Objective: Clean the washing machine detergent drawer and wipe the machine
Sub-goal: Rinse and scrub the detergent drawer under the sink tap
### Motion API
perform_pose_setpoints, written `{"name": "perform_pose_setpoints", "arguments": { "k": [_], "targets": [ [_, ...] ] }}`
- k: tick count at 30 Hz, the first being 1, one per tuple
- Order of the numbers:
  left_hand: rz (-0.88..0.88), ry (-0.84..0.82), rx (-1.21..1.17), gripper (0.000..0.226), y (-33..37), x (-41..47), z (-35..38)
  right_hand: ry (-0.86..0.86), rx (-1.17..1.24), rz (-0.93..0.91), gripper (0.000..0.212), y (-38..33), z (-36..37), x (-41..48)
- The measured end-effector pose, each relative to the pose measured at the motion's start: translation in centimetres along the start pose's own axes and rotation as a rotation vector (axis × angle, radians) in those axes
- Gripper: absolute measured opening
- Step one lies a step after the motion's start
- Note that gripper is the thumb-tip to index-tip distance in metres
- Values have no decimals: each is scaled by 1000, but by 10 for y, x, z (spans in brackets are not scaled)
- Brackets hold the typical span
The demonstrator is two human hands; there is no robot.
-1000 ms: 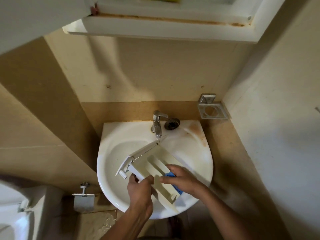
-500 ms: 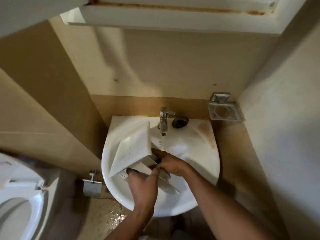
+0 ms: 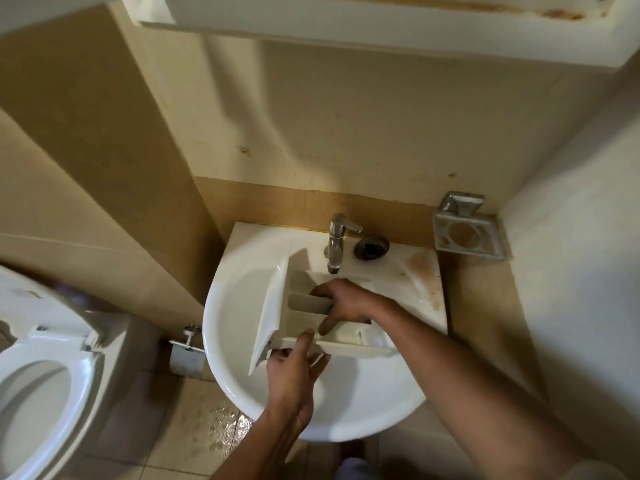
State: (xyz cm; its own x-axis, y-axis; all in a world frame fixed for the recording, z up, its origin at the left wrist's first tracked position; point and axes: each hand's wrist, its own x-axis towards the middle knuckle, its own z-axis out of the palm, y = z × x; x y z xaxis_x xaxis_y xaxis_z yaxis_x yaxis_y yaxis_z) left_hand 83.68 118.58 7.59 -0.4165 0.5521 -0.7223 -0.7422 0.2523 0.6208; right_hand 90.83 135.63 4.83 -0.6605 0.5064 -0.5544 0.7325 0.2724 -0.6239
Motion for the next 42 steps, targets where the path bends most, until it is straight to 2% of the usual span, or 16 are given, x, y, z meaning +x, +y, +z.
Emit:
{"name": "perform_pose_setpoints", "arguments": {
  "k": [5, 8, 11, 13, 15, 19, 22, 24, 26, 28, 29, 32, 34, 36, 39, 42],
  "targets": [
    [-60, 13, -110, 18, -4, -11, 16, 5, -49, 54, 60, 10, -12, -3],
    [-218, -10, -157, 26, -1, -11, 23, -31, -99, 35, 57, 10, -25, -5],
    [-504, -203, -22, 45, 15, -22, 25, -64, -200, -2, 64, 4, -33, -9],
    [-563, -359, 209, 46, 26, -39, 27, -84, -272, -19, 77, 5, -29, -12],
    [-427, -399, 378, 33, 39, -54, 29, -100, -317, -38, 76, 7, -21, -15],
    [194, -262, 540, 14, 63, -45, 23, -97, -213, -94, 44, 3, -14, -18],
    [631, 59, 710, 21, 73, -22, 9, -116, -271, -140, 70, -1, -11, -19],
    [730, 289, 812, 48, 74, 0, -7, -120, -320, -152, 77, -1, -10, -21],
    [611, 364, 860, 82, 72, 27, -30, -143, -349, -184, 75, -1, -9, -20],
    [335, 269, 684, 106, 72, 46, -49, -155, -358, -231, 71, -3, -8, -20],
    [183, 192, 550, 106, 72, 53, -57, -159, -355, -247, 69, -4, -7, -19],
    [-110, 17, 460, 60, 73, 53, -65, -188, -380, -247, 66, -1, -8, -12],
    [-131, 2, 499, 33, 70, 54, -64, -190, -437, -282, 65, 3, -12, -8],
    [-100, 43, 493, 22, 66, 52, -56, -134, -464, -332, 64, 8, -13, -7],
    [-81, 171, 472, 14, 58, 44, -44, 163, -258, -277, 58, 23, -6, -14],
    [-96, 209, 413, 23, 49, 36, -38, 620, 68, 0, 51, 41, 4, -28]
  ]
}}
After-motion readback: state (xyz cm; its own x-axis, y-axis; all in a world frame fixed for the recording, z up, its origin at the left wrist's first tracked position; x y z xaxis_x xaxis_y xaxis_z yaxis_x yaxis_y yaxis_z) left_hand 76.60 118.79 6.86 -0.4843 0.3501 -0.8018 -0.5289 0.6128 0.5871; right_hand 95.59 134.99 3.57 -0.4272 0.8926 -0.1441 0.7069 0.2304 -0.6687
